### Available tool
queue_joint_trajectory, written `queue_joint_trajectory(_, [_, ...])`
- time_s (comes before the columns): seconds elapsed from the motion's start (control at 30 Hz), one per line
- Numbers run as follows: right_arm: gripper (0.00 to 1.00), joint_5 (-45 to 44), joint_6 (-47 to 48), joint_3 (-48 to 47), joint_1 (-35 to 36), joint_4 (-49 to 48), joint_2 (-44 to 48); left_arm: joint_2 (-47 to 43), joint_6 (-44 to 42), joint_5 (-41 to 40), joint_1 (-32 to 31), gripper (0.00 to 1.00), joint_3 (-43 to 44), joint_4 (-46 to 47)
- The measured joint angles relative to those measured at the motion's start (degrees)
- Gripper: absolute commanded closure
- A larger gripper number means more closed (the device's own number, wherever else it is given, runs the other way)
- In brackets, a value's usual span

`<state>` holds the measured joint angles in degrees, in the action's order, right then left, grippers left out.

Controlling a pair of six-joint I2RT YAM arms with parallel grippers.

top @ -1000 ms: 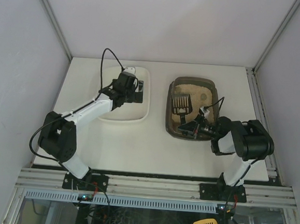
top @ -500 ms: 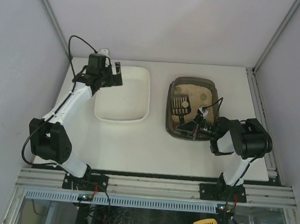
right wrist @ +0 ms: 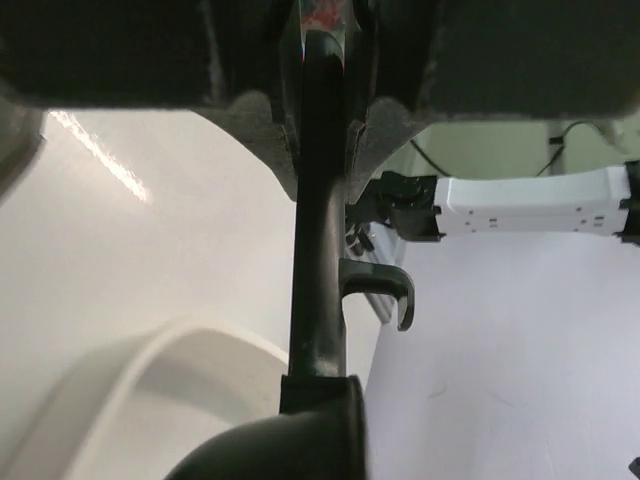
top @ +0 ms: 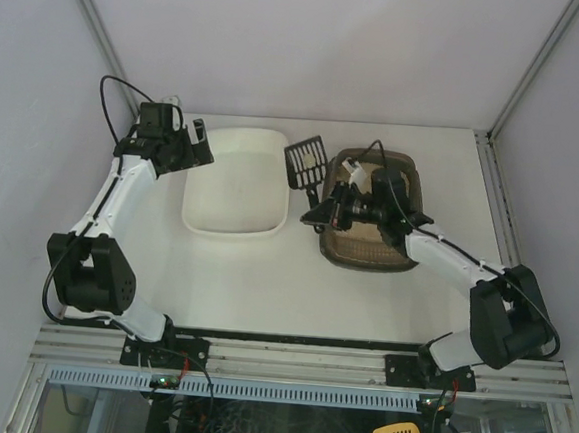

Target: Clean the litter box

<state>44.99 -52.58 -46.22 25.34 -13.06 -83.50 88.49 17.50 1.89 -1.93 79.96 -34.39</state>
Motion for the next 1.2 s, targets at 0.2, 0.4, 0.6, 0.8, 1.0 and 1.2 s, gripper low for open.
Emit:
queue_joint_trajectory(0.2, [1.00, -17.35, 13.79, -21.66, 9.46, 27.61, -5.70, 0.02, 1.46, -0.15, 0.20, 0.00, 0.00, -0.52])
queue_joint_trajectory(0.4, [1.00, -48.11, 23.45, -47.78, 22.05, 52.78, -26.08, 0.00, 1.57, -0.63, 0.22, 0.00, -0.04, -0.33])
queue_joint_trajectory(0.6, [1.00, -67.38, 28.41, -60.70, 31.06, 65.33, -36.68, -0.02, 1.51, -1.53, 0.59, 0.00, -0.35, -0.17])
queue_joint_trajectory(0.8, [1.00, -73.94, 30.86, -62.31, 30.21, 68.11, -36.74, -0.02, 1.46, -2.23, 0.72, 0.00, -0.48, -0.13])
queue_joint_trajectory(1.0, [1.00, -73.26, 30.51, -60.30, 27.71, 67.43, -33.97, 0.63, 1.46, 0.28, 0.52, 0.00, 0.20, -0.20])
queue_joint_trajectory(1.2, [1.00, -59.76, 27.82, -41.38, 16.92, 63.41, -12.52, 18.64, 1.46, 4.22, -5.25, 0.00, 26.03, -3.32])
